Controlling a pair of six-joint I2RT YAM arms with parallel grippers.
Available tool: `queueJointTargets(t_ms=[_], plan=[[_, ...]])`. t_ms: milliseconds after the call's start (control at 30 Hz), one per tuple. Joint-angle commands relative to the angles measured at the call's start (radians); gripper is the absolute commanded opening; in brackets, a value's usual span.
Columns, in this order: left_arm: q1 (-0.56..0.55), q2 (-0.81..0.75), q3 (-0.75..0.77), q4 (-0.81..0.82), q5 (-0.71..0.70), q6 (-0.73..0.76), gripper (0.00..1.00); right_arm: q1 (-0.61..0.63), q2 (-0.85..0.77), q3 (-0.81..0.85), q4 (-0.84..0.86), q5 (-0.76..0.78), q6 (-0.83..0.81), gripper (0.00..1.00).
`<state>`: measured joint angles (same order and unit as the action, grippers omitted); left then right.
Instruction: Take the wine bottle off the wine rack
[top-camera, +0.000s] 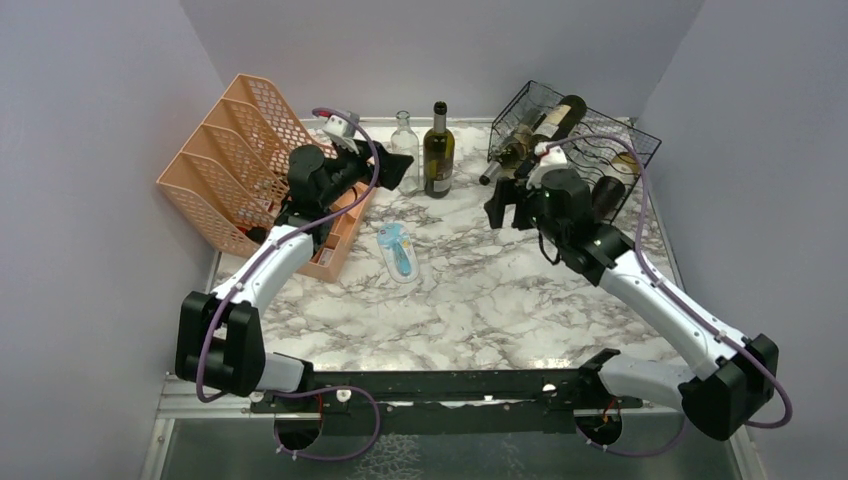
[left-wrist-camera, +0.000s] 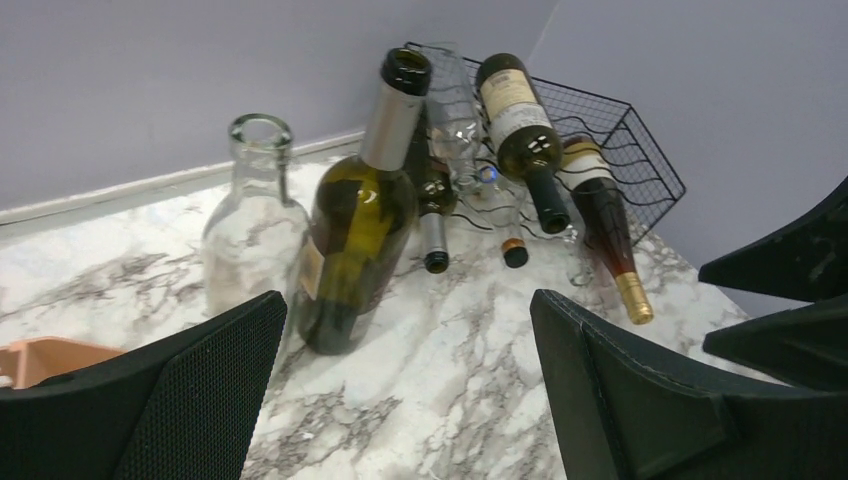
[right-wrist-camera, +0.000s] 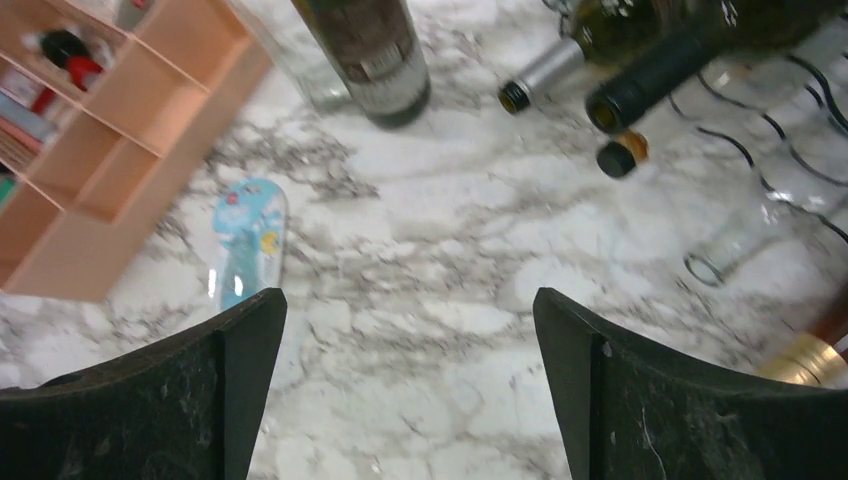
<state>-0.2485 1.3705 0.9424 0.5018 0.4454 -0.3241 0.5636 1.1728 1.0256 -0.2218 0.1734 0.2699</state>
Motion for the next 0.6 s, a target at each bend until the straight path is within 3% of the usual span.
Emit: queueJointTargets(t_ms=[0, 167, 367, 567], plan=[[-0.055, -0.001, 0.105, -0.104, -0.060, -0.024, 0.99, 0.005, -0.116, -0.053, -0.171, 0.111, 0.032, 1.00], [-0.136, -0.068, 0.120, -0.227, -0.255, 0.117, 0.99, 0.005, -0.149, -0.064, -0.179, 0.123, 0.091, 1.00], [-0.147, -0.136, -0.004, -0.030, -0.181, 0.125, 0.99, -0.016, 0.002, 0.104, -0.206, 0.191, 0.114, 1.00], [-0.146, -0.150, 0.004, -0.031, -0.152, 0.084, 0.99, -0.144, 0.181, 0.250, -0.215, 0.151, 0.174, 1.00]])
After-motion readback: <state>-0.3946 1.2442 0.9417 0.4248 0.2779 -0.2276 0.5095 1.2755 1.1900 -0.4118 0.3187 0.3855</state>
